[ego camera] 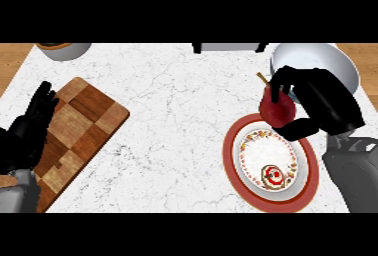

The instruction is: Pick the pear from the plate and place it in the bowl

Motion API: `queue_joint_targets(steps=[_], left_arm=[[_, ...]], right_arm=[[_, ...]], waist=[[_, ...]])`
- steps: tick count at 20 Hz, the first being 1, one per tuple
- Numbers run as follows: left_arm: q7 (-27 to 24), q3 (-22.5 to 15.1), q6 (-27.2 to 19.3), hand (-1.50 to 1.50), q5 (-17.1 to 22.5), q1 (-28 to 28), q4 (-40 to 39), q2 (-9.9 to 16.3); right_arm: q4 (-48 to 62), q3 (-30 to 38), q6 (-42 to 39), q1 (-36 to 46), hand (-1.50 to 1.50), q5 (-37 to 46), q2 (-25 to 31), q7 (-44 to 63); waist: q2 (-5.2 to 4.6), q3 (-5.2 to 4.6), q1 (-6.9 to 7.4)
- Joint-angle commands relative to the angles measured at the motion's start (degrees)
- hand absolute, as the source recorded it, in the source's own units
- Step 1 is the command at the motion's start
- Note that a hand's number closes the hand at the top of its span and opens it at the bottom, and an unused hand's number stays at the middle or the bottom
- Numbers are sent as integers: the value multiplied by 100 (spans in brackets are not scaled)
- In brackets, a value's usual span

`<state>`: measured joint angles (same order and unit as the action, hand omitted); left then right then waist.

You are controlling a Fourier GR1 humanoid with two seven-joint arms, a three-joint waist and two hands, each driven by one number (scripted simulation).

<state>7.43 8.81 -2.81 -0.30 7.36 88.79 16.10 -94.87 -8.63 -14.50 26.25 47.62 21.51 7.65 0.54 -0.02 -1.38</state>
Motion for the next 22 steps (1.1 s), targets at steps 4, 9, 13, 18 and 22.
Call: queue_joint_targets(steps=[4,9,13,18,22], left_arm=[[-16,-26,-2,0,-75,-22,36,-52],[-101,16,79,0,-29,18,-39,-125],[-8,-62,-4,0,-142,196,-110,-184],[-37,-57,203,0,-72,138,25,-116],[90,-224,-55,0,-260,320,-54,-375]], right_arm=[[-1153,1377,-725,302,150,-976,304,719],[-38,2010,-715,905,150,-1210,620,290],[1518,2251,-288,1265,150,-1361,585,-497],[3210,2121,533,1680,150,-923,440,-1305],[4523,2348,784,2245,150,-912,746,-2034]], waist=[[-32,0,75],[-58,1,157],[-86,4,215],[-94,5,270],[-97,6,266]])
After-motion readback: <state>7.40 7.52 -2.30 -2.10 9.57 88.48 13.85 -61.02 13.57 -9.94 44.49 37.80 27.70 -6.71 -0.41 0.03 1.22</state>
